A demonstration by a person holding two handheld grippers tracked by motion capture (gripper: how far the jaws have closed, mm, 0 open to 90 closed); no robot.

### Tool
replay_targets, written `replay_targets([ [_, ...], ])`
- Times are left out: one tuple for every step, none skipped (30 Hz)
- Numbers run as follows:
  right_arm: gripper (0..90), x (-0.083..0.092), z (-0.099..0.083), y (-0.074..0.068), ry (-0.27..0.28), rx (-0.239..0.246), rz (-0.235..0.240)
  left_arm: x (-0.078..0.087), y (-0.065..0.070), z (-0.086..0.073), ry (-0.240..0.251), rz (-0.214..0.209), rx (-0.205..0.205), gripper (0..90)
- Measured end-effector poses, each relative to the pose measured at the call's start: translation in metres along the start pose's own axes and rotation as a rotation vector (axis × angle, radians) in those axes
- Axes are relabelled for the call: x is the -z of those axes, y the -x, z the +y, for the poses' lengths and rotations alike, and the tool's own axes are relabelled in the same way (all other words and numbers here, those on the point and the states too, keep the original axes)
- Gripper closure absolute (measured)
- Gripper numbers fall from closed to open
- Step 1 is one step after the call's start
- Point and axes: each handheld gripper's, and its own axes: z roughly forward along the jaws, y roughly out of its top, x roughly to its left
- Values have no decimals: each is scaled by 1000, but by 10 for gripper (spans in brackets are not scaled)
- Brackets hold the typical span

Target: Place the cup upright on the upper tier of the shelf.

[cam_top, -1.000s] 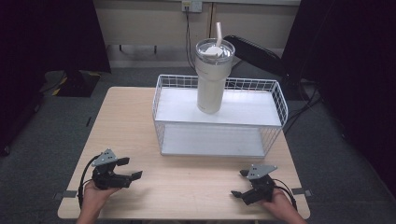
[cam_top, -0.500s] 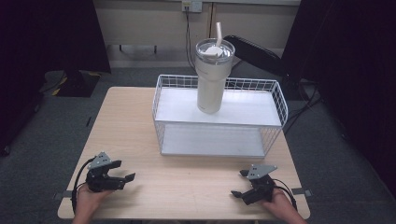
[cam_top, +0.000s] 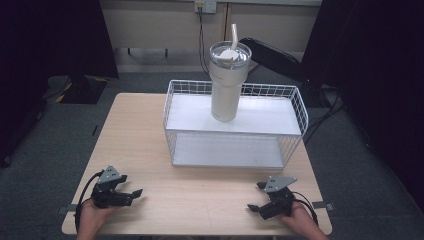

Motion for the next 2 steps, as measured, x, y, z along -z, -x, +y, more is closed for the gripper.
replay_targets([
  [130,0,0,0,0,0,0,0,1,0,-6,6,-1,160],
  [131,0,0,0,0,0,0,0,1,0,-6,6,-1,160],
])
